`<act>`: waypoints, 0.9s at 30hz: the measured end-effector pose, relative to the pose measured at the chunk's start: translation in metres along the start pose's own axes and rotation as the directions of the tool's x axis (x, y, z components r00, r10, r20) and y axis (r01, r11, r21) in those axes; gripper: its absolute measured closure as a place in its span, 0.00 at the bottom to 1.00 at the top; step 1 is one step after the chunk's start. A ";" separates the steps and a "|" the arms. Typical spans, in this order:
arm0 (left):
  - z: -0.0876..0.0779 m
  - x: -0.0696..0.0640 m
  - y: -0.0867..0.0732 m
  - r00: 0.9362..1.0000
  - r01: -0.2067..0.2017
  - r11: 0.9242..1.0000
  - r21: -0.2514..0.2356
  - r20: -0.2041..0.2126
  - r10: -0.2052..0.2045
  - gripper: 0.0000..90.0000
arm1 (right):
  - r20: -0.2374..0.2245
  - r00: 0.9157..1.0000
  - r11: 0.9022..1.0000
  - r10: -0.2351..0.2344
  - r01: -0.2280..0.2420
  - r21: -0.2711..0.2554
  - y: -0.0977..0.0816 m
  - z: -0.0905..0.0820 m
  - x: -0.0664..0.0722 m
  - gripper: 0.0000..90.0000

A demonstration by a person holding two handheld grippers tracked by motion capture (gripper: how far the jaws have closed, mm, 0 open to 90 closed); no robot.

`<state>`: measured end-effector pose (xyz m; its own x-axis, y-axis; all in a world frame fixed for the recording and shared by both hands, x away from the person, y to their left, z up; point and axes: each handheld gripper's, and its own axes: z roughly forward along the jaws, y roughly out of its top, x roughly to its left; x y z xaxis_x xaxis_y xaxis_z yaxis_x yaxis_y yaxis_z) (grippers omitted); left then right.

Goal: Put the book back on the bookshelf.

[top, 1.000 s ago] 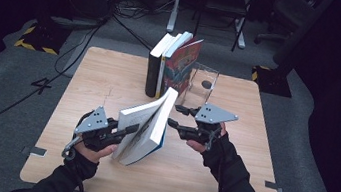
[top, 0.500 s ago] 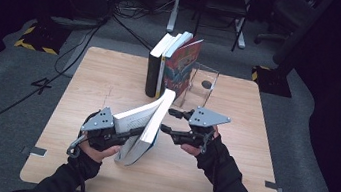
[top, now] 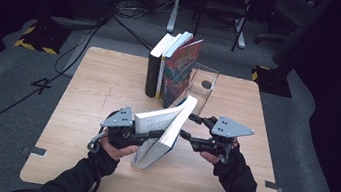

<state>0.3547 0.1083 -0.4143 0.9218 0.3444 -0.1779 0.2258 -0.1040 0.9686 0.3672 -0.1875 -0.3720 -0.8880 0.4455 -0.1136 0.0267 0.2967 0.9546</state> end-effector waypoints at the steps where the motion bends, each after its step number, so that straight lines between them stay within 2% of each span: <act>1: 0.004 -0.001 0.001 1.000 -0.005 1.000 0.003 0.006 0.005 0.87 | 0.010 1.000 1.000 -0.003 0.003 -0.003 0.000 -0.004 0.000 0.45; 4: 0.015 -0.004 0.003 1.000 -0.008 1.000 0.007 0.019 0.008 0.87 | 0.025 1.000 1.000 -0.005 0.006 -0.024 0.003 -0.018 0.000 0.45; 7: 0.018 -0.004 0.004 1.000 -0.013 1.000 0.009 0.024 0.013 0.86 | 0.055 0.998 1.000 -0.025 0.025 -0.009 0.005 -0.024 0.003 0.45; 9: 0.017 -0.005 0.005 1.000 -0.028 0.999 0.015 0.013 0.028 0.86 | 0.053 0.999 1.000 -0.012 0.012 -0.013 0.004 -0.024 0.003 0.45; 13: 0.012 -0.007 0.006 0.998 -0.052 0.998 0.029 -0.019 0.052 0.83 | 0.068 0.998 1.000 -0.020 0.022 -0.023 0.004 -0.021 0.007 0.47; 15: 0.009 -0.008 0.006 0.997 -0.063 0.997 0.036 -0.040 0.065 0.83 | 0.063 0.998 1.000 -0.015 0.016 -0.018 0.003 -0.019 0.008 0.46; 24: 0.008 -0.015 0.006 0.993 -0.096 0.993 0.062 -0.066 0.100 0.79 | 0.040 0.999 1.000 -0.005 0.005 -0.003 -0.006 -0.018 0.016 0.46; 27: 0.006 -0.019 0.004 0.990 -0.119 0.990 0.079 -0.069 0.124 0.76 | 0.029 1.000 1.000 0.000 0.000 0.002 -0.009 -0.017 0.018 0.46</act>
<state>0.3399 0.0956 -0.4081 0.9189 0.3920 -0.0441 0.1391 -0.2176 0.9661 0.3428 -0.1969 -0.3783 -0.8744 0.4695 -0.1220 0.0273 0.2987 0.9540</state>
